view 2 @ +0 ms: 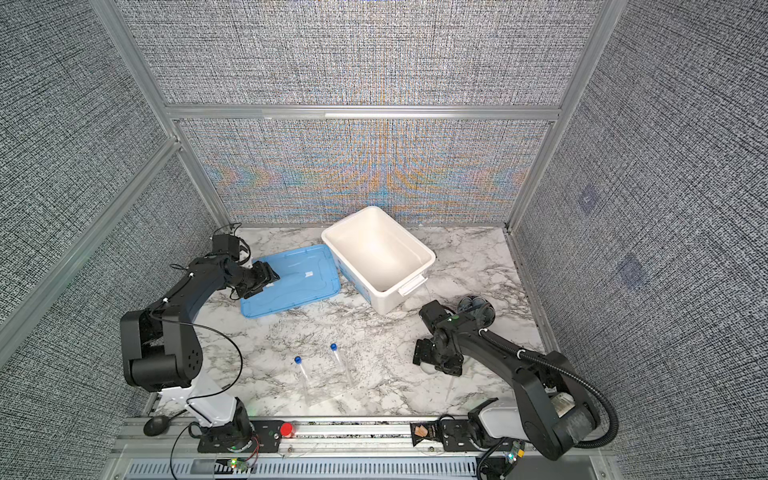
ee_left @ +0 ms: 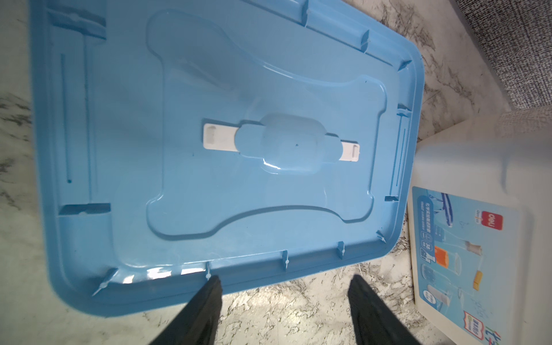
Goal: Organize the chemistry lab equipment
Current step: 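Lift the white dish with the right gripper, then carry the white dish with the right gripper over the white bin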
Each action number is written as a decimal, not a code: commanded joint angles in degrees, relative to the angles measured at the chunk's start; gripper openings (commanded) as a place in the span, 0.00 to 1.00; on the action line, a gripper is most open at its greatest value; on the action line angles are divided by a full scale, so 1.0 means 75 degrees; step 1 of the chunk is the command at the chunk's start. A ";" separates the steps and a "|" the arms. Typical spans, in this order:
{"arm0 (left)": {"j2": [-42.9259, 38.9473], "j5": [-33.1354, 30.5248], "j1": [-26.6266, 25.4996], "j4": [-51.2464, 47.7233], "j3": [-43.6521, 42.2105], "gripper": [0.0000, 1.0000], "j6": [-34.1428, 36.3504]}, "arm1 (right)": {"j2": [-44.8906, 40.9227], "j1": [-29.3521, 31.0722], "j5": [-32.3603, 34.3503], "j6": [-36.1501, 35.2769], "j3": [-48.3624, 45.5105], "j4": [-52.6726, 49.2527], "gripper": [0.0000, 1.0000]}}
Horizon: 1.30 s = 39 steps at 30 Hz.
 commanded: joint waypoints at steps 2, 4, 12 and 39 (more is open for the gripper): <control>-0.0035 -0.0054 -0.0001 0.0085 0.0032 0.68 0.0112 | 0.0287 0.0061 -0.0055 -0.0007 -0.0060 0.0242 0.85; -0.0004 -0.0005 0.0002 0.0034 0.0097 0.69 0.0150 | 0.0416 0.0135 -0.0056 0.0063 -0.0111 0.0339 0.82; 0.0000 -0.0043 -0.0004 0.0017 0.0159 0.69 0.0231 | 0.0393 0.0272 0.0122 0.0232 -0.0203 0.0423 0.65; -0.0009 -0.0064 0.0001 0.0354 -0.0082 0.69 0.0274 | 0.0864 -0.0607 0.0695 -0.1497 0.5821 0.0110 0.57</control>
